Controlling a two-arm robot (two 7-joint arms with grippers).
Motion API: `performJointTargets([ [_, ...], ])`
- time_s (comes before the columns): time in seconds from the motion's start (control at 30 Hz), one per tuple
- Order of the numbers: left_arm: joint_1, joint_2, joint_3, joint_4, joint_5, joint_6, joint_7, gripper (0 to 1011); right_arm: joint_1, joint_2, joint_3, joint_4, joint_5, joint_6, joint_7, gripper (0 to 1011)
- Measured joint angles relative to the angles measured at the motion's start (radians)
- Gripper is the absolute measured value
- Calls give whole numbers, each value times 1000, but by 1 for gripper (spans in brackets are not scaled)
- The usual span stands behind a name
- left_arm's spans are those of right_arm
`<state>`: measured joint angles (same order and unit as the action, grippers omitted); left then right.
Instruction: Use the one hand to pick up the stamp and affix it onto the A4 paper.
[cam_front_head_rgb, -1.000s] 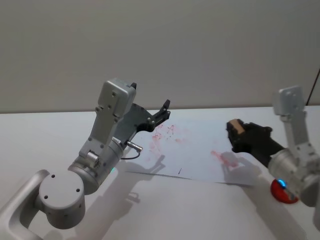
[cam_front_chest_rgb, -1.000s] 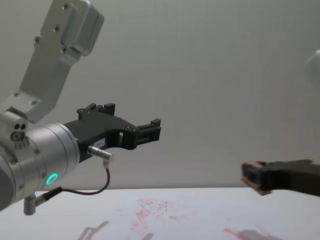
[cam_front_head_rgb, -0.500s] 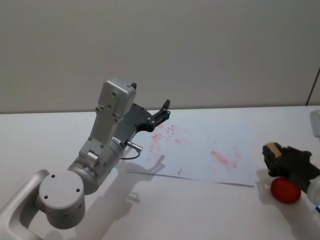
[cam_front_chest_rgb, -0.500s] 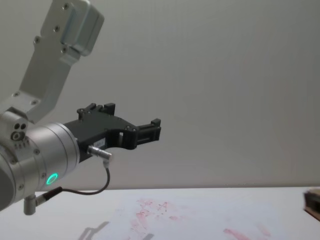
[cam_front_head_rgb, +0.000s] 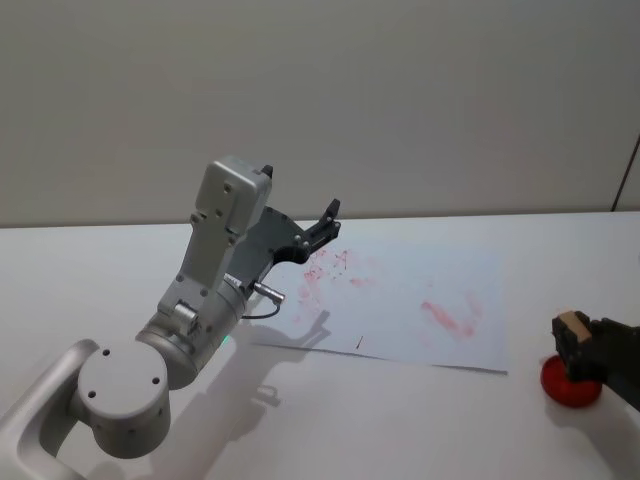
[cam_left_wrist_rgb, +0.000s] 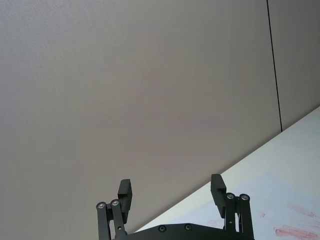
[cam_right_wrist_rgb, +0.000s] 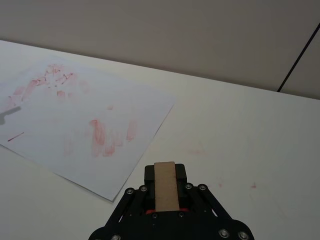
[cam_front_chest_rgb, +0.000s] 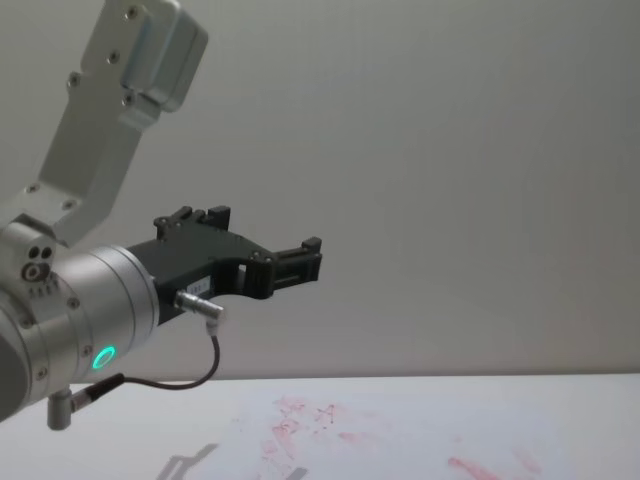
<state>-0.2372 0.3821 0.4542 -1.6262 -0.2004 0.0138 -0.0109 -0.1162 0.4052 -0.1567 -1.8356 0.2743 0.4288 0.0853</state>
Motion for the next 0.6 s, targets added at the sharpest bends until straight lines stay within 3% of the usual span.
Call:
performJointTargets([
  [0.6,0,0,0,0,0,0,0,1001,-21,21,3,7,-34,28,28,219],
])
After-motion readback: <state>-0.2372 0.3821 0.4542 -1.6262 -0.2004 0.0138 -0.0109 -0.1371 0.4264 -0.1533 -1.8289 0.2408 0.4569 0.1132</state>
